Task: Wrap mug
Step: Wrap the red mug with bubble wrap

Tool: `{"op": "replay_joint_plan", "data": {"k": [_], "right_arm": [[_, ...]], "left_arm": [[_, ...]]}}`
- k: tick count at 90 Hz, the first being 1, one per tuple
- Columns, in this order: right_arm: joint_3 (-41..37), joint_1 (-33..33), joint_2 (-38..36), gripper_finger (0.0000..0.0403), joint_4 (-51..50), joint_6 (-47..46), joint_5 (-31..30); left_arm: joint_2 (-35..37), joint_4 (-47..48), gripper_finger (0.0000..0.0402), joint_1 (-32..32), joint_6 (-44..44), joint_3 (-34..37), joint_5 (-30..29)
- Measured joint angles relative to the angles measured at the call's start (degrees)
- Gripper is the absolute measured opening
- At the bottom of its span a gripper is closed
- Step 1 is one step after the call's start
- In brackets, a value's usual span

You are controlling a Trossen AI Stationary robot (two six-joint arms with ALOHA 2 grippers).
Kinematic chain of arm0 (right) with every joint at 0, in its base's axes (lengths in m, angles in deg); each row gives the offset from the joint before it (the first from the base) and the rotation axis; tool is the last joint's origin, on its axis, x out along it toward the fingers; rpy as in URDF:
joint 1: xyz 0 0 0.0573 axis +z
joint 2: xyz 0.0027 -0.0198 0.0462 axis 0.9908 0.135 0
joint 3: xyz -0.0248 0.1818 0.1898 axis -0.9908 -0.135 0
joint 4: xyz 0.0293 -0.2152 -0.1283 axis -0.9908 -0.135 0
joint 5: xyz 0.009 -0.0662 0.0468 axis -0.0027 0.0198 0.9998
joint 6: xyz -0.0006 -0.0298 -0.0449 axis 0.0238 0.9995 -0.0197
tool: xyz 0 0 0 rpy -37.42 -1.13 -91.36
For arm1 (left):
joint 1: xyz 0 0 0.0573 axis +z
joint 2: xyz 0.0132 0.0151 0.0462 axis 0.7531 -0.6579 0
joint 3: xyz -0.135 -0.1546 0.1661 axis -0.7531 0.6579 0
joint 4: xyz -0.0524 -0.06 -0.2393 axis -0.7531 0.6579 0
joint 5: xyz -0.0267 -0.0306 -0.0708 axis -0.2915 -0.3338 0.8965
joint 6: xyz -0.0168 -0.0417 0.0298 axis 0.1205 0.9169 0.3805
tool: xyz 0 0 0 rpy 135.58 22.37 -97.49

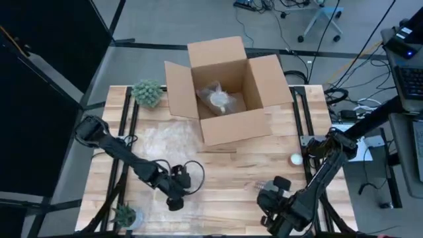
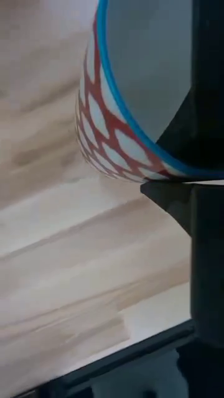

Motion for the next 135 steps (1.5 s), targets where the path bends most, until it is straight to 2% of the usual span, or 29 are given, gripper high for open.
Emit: {"op": "replay_joint_plan", "data": {"k": [9, 15, 38, 48, 62, 68, 73, 83, 92, 99, 108, 116, 125, 135], "right_arm": [[0.2, -1.4, 0.0, 0.0002, 0.5, 3.4, -0.6], [0.2, -2.4, 0.0, 0.0001, 0.9, 5.3, -0.8], [0.2, -4.8, 0.0, 0.0001, 1.6, 11.5, -5.4], [0.2, -5.8, 0.0, 0.0002, 1.7, 13.5, -6.5], [0.2, -7.0, 0.0, 0.0002, 2.0, 15.7, -6.9], [0.2, -7.4, 0.0, 0.0002, 2.4, 16.8, -6.9], [0.2, -7.8, 0.0, 0.0003, 2.9, 17.9, -6.7], [0.2, -8.9, 0.0, 0.0003, 7.6, 23.3, -6.0], [0.2, -10.3, 0.0, 0.0003, 16.1, 30.5, -3.9], [0.2, -11.4, 0.0, 0.0003, 23.2, 35.6, -2.9], [0.2, -12.8, 0.0, 0.0003, 30.7, 42.0, -2.9], [0.2, -14.2, 0.0, 0.0003, 34.4, 45.7, -3.0], [0.3, -15.5, 0.0, 0.0004, 35.2, 47.6, -2.5], [0.3, -16.3, 0.0, 0.0004, 34.1, 47.8, -2.0]], "left_arm": [[-3.5, -8.0, 0.0081, 1.6, -2.6, 0.0, 5.3], [-5.9, -11.6, 0.0081, 2.8, -3.4, 0.0, 6.9], [-13.9, -22.7, 0.0081, 9.2, -3.1, -1.1, 4.9], [-15.8, -27.2, 0.0081, 13.1, -4.2, -2.4, 3.7], [-16.0, -28.9, 0.0081, 16.4, -4.4, -6.0, 3.0], [-15.2, -28.8, 0.0081, 16.6, -5.3, -7.6, 4.2], [-14.7, -28.8, 0.0081, 16.4, -6.5, -9.4, 7.5], [-11.3, -24.5, 0.0081, 14.9, -7.4, -10.6, 14.0], [-5.7, -13.6, 0.0081, 11.8, -6.4, -10.8, 14.2], [-0.9, -3.4, 0.0081, 8.4, -5.5, -10.8, 10.7], [4.8, 11.1, 0.0081, 3.5, -2.3, -10.8, 2.4], [7.2, 20.5, 0.0081, 0.0, 1.1, -10.6, -4.2], [6.9, 18.6, 0.0081, -2.6, 4.1, -7.4, -8.7], [3.8, 10.0, 0.0081, -2.3, 4.5, -4.8, -7.6]]}}
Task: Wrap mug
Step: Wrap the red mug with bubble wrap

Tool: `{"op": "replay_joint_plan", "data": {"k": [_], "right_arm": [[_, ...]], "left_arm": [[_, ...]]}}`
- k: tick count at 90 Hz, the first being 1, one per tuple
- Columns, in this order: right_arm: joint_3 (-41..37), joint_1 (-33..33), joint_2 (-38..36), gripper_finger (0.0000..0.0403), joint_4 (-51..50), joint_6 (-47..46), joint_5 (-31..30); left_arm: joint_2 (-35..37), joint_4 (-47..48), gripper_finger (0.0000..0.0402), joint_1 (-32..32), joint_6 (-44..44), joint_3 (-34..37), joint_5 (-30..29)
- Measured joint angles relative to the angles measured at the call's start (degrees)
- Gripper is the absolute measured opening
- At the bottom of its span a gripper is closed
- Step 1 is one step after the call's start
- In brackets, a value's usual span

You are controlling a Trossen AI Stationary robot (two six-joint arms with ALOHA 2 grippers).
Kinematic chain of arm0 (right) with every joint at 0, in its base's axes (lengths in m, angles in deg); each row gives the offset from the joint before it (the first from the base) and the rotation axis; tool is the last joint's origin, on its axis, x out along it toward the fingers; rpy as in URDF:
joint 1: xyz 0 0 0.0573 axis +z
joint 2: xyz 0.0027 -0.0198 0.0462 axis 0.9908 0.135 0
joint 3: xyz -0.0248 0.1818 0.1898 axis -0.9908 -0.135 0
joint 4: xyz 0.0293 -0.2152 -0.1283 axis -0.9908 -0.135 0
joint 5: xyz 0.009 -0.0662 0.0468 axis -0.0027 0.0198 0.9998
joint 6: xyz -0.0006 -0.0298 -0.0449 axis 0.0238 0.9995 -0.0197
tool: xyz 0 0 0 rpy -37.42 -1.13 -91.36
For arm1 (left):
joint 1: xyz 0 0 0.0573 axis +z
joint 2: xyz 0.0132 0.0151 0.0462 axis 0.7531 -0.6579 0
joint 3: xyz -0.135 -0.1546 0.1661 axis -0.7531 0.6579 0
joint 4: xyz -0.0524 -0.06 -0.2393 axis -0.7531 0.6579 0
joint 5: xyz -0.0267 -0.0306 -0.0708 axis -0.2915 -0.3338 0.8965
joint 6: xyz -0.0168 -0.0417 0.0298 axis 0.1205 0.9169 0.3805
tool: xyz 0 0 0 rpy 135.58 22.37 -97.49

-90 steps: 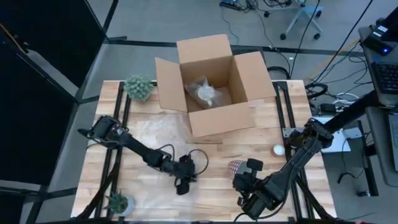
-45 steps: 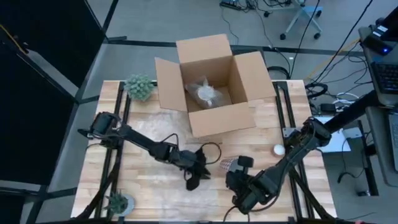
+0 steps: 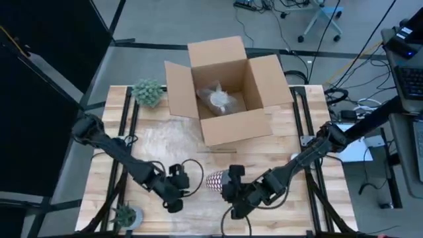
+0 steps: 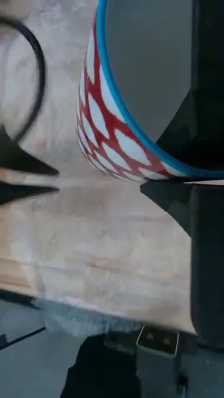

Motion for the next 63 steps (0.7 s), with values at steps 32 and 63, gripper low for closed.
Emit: {"op": "replay_joint_plan", "data": {"k": [32, 63], "right_arm": [[0.0, 2.0, 0.0, 0.0004, -6.7, -3.4, 0.6], [2.7, 3.0, -3.1, 0.0004, -18.8, -7.9, 0.1]], "left_arm": [[-16.0, -25.1, 0.0081, 4.7, -6.3, 0.4, 3.1], [-25.9, -39.3, 0.0081, 12.6, -14.8, -10.3, 5.2]]}}
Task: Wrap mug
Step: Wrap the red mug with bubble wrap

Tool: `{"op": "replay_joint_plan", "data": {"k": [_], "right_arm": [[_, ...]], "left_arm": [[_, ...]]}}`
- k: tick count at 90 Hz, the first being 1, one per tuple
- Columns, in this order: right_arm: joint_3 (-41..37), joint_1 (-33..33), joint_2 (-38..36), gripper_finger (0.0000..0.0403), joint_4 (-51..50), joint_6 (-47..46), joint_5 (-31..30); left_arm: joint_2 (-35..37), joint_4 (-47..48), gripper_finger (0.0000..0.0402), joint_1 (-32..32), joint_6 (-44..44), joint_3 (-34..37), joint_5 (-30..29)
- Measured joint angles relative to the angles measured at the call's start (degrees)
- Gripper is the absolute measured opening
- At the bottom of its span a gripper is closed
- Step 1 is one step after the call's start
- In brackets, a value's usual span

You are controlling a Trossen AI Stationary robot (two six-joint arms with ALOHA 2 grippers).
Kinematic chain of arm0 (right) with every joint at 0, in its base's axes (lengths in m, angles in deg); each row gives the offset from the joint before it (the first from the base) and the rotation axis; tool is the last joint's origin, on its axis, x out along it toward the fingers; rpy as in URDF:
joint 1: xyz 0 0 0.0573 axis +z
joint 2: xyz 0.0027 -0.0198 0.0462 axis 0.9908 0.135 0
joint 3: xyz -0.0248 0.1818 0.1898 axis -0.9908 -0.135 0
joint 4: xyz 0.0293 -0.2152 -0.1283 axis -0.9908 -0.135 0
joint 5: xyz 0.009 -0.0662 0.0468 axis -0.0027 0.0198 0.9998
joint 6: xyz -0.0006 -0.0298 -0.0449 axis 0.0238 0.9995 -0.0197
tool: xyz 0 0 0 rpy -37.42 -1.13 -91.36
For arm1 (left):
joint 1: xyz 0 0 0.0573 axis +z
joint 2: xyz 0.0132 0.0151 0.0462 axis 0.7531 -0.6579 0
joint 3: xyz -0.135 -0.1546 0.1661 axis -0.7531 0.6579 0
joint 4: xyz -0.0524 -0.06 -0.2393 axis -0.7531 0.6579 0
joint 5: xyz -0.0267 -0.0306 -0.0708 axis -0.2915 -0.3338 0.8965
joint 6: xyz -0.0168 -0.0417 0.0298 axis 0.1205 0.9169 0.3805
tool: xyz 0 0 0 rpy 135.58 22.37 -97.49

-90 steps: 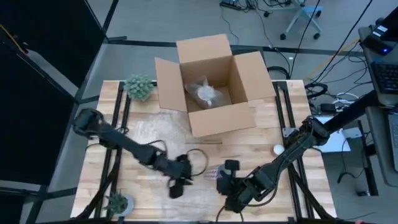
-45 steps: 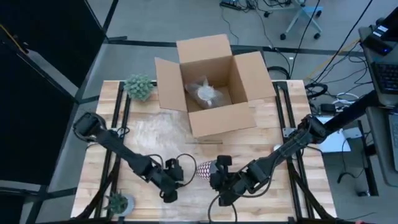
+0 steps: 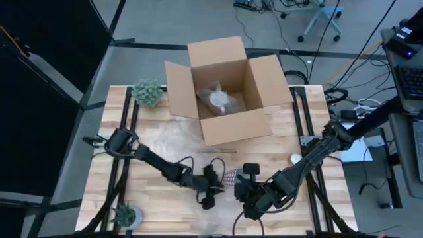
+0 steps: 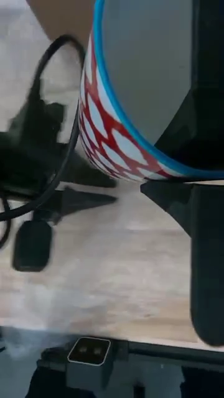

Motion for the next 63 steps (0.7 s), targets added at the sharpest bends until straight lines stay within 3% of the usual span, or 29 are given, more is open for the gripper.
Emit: {"op": "replay_joint_plan", "data": {"k": [15, 23, 35, 52, 63], "right_arm": [[0.2, 0.3, -1.2, 0.0004, -3.1, -1.1, 2.1], [0.2, 0.2, -1.6, 0.0004, -4.9, -3.6, 1.3], [0.3, 0.2, -2.6, 0.0004, -2.9, -4.5, 0.2], [0.3, -2.5, 0.6, 0.0004, 7.3, 1.4, 0.8], [0.3, -6.0, 4.5, 0.0004, 14.4, 6.0, 1.6]], "left_arm": [[-3.0, 5.2, 0.0081, 1.1, -4.3, -7.7, 3.2], [0.0, 17.1, 0.0081, 1.5, -4.7, -10.2, 4.7], [9.9, 37.4, 0.0081, -1.1, -5.1, -11.1, 4.4], [24.5, 63.2, 0.0081, -8.3, 2.4, -9.7, -8.6], [31.1, 73.0, 0.0081, -12.3, 11.4, -7.5, -13.1]]}}
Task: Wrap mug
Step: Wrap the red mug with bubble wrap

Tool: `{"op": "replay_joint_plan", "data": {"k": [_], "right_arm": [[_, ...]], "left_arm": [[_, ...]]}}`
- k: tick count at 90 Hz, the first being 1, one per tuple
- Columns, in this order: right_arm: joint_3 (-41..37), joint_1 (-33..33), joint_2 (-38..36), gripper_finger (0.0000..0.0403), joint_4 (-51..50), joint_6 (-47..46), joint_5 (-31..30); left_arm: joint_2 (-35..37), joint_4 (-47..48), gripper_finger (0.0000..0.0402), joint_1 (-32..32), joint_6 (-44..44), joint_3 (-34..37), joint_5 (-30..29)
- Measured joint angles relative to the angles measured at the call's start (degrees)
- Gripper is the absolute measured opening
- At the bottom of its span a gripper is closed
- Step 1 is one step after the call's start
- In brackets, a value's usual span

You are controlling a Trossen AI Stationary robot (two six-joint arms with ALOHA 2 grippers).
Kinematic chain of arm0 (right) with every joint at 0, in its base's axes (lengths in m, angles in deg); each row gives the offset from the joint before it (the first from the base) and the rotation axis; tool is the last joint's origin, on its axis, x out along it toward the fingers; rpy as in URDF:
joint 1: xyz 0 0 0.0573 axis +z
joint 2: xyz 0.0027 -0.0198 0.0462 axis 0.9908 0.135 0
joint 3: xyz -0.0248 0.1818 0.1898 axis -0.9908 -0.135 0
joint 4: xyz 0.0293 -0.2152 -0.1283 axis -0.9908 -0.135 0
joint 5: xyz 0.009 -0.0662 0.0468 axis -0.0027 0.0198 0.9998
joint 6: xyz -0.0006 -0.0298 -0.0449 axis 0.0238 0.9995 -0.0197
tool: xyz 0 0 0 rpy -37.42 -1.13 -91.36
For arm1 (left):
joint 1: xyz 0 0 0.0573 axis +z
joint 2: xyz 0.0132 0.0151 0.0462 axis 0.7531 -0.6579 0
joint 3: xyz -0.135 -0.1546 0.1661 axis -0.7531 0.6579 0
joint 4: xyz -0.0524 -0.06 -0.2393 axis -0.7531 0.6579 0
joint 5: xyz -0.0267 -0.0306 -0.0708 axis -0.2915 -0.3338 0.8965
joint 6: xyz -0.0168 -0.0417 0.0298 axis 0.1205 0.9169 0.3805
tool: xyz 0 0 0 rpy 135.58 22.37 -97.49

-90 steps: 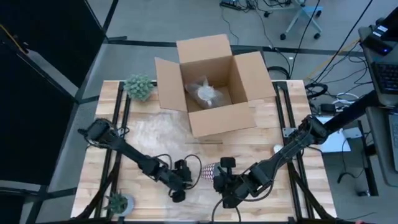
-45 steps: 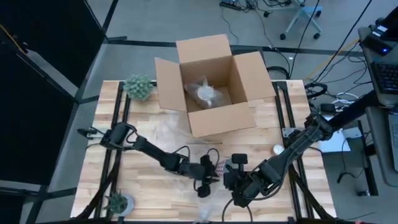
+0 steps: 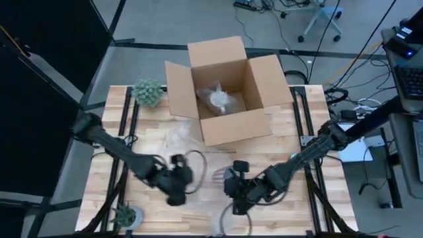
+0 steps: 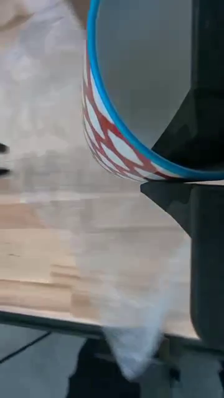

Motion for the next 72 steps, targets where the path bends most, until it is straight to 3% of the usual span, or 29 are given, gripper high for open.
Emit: {"op": "replay_joint_plan", "data": {"k": [19, 50, 72], "right_arm": [[0.0, -6.4, 7.5, 0.0004, 7.9, 4.1, 8.5], [-0.1, -10.6, 12.2, 0.0007, 9.2, 5.3, 11.7], [-0.1, -11.5, 12.3, 0.0071, 14.0, 4.8, 11.8]], "left_arm": [[5.6, -0.6, 0.0081, -4.0, 9.4, 6.8, -5.4], [5.4, -8.4, 0.0081, -4.2, 12.4, 12.8, -6.5], [5.4, -13.7, 0.0081, -3.6, 12.1, 15.3, -6.5]]}}
